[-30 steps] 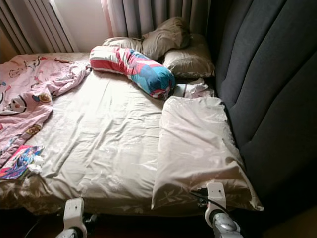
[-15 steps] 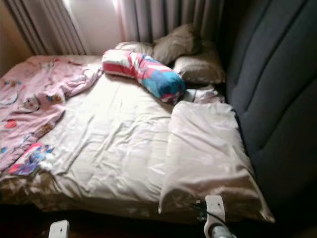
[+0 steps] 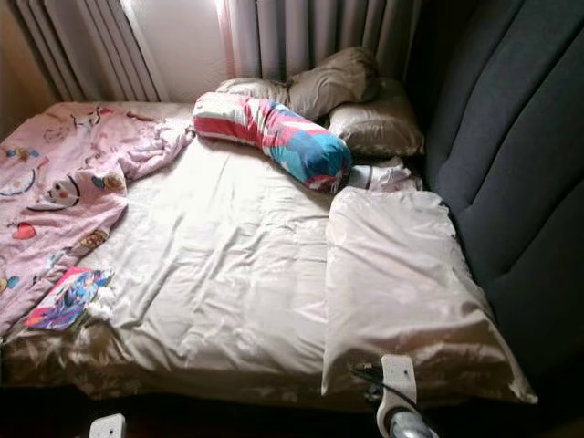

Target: Clean up the room

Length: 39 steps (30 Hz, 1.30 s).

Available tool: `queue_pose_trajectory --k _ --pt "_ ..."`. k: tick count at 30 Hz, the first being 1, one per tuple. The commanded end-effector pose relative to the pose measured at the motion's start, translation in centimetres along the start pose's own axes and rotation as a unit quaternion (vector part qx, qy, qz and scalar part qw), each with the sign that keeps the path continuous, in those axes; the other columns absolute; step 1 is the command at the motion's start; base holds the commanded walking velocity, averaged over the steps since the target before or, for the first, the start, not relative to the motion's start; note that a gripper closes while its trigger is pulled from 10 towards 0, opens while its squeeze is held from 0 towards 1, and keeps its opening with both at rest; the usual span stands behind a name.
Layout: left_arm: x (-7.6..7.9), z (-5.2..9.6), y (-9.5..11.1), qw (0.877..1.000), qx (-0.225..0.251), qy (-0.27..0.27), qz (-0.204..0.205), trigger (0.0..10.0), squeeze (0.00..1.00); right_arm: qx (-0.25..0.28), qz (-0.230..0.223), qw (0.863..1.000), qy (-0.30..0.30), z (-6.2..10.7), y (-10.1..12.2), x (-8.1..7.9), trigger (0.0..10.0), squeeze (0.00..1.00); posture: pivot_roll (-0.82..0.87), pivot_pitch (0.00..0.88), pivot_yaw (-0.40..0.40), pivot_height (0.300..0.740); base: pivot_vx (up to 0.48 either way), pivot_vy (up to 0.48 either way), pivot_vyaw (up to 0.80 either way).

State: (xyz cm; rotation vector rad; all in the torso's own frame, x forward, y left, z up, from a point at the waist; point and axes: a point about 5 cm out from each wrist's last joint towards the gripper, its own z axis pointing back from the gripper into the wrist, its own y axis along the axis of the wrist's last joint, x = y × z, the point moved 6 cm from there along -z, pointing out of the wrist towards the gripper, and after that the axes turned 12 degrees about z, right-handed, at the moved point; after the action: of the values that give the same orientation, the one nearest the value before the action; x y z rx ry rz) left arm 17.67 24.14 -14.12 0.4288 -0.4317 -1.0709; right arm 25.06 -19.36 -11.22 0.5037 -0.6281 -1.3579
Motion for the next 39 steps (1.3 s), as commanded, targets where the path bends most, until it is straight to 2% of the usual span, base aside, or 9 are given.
queue_pose_trajectory --k 1,9,26,39 --pt "0.6 -0.1 -0.1 1.0 -0.006 -0.002 -0.01 10.0 0.0 -0.008 -0.006 1.0 -0.002 0.0 -0.4 0.0 10.0 0.0 -0.09 0.0 0.058 0.74 0.0 0.375 0.0" --pt "1.7 -0.3 0.1 1.0 -0.003 -0.01 -0.013 10.0 0.0 -0.01 -0.01 1.0 -0.005 0.1 -0.6 -0.1 10.0 0.0 -0.1 0.0 0.066 0.74 0.0 0.375 0.0" --pt "1.3 -0.4 1.6 1.0 0.014 -0.011 -0.012 10.0 0.0 -0.005 -0.01 1.0 -0.004 -0.1 -0.1 -0.3 10.0 0.0 -0.08 0.0 0.07 0.74 0.0 0.374 0.0" --pt "2.1 -0.6 2.6 0.999 0.029 -0.016 -0.001 10.0 0.0 -0.003 0.008 1.0 -0.005 -0.2 0.4 0.0 10.0 0.0 -0.05 0.0 0.058 0.74 0.0 0.374 0.0"
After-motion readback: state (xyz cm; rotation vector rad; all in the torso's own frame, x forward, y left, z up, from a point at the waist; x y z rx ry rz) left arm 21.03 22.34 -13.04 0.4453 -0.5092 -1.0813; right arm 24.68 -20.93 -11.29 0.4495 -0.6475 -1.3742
